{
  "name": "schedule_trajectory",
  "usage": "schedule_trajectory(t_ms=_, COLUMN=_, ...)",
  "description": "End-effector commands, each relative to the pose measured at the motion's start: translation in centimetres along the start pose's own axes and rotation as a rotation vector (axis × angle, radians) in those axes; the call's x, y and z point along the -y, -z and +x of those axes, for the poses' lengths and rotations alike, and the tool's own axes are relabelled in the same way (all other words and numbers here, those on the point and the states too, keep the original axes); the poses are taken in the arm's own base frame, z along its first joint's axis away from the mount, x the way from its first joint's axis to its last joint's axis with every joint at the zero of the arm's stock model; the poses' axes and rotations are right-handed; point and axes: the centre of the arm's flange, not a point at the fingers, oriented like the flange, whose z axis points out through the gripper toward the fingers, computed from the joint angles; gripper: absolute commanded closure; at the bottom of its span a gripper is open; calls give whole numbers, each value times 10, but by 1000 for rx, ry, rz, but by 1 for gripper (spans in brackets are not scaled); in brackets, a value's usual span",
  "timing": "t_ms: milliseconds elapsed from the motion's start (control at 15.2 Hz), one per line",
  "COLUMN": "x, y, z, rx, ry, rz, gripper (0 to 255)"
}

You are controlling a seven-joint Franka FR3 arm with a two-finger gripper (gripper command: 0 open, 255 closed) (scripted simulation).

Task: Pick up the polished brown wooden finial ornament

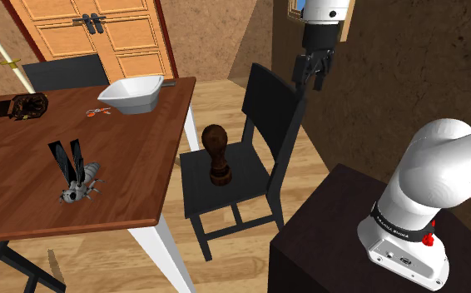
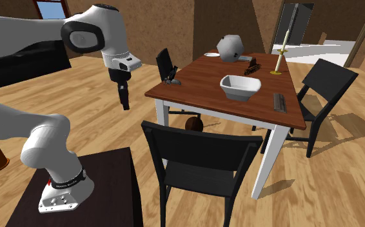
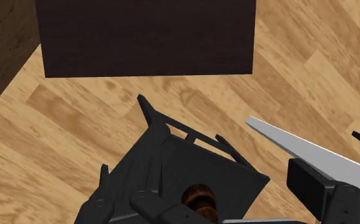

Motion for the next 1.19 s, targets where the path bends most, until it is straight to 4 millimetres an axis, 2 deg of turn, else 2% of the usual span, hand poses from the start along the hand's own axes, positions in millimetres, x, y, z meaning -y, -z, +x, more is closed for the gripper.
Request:
schedule_trajectory(t_ms=0, x=0, y=0, z=0, rx=0, ry=0, rz=0, gripper=0)
schedule_trajectory(t_ms=462, x=15, y=-92, z=-11, rx=-222, ry=-9, rz=-16, gripper=0)
schedule_trajectory(t_ms=924, x=28, y=-185, z=-2, rx=-444, ry=-18, rz=-31, gripper=0)
schedule_trajectory(t_ms=1122, x=26, y=-187, z=-6, rx=-447, ry=-17, rz=-31, gripper=0)
